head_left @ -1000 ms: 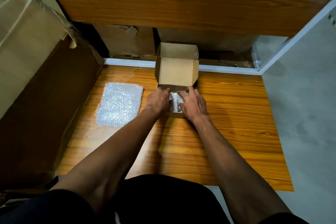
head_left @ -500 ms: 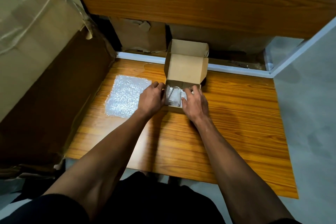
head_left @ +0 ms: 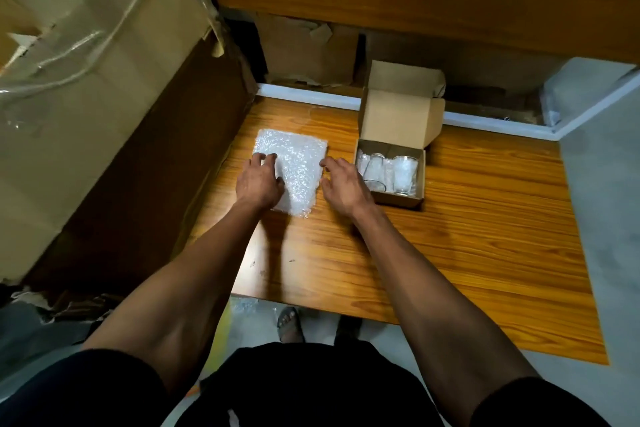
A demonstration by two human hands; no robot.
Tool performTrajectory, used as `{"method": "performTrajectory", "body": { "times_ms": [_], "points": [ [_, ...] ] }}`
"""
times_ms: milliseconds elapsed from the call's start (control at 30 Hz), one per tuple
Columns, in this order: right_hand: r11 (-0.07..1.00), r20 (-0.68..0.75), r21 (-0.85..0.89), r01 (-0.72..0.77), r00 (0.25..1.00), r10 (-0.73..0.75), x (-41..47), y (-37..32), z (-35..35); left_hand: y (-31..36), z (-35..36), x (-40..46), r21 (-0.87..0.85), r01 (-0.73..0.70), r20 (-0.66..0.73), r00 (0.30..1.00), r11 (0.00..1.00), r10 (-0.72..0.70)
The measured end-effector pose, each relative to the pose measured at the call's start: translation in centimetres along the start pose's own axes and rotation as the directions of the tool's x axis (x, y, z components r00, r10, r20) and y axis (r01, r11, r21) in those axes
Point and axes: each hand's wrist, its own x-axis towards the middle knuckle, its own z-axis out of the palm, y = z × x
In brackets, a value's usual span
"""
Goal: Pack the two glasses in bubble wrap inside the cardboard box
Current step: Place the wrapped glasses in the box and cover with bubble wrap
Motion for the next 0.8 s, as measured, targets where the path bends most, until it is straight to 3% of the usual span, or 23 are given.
{"method": "performTrajectory", "body": {
  "times_ms": [133, 267, 333, 467, 700, 800],
  "points": [
    [0.968, 0.148, 0.040, -0.248, 0.959, 0.240, 1.2, -1.1, 3.0, -1.1, -0.2, 0.9, -0.088, 0.037, 0.019, 0.999, 0.995, -0.035],
    [0.902, 0.045, 0.149, -0.405, 0.914, 0.403, 2.1, -1.7, 4.7, -1.9, -0.5, 1.3, 0.046, 0.043, -0.052, 0.998, 0.998, -0.041],
    [0.871, 0.031, 0.162, -0.464, 0.885, 0.465, 2.5, -1.8, 4.6, -2.3, -0.7, 1.8, 0.024, 0.041, -0.092, 0.995, 0.999, -0.039],
    [0.862, 0.052, 0.094, -0.497, 0.868, 0.495, 2.8, -1.6, 4.2, -2.5, -1.0, 3.3, -0.065, -0.006, -0.109, 0.994, 0.998, -0.001],
    [0.868, 0.094, 0.031, -0.496, 0.866, 0.491, 2.8, -1.5, 3.4, -0.5, -1.9, 6.6, -0.090, -0.095, 0.095, 0.990, 0.991, 0.103],
    [0.874, 0.084, 0.029, -0.485, 0.872, 0.482, 2.8, -1.6, 3.3, 0.5, -2.5, 7.6, -0.105, -0.074, 0.096, 0.992, 0.992, 0.084]
  ]
}}
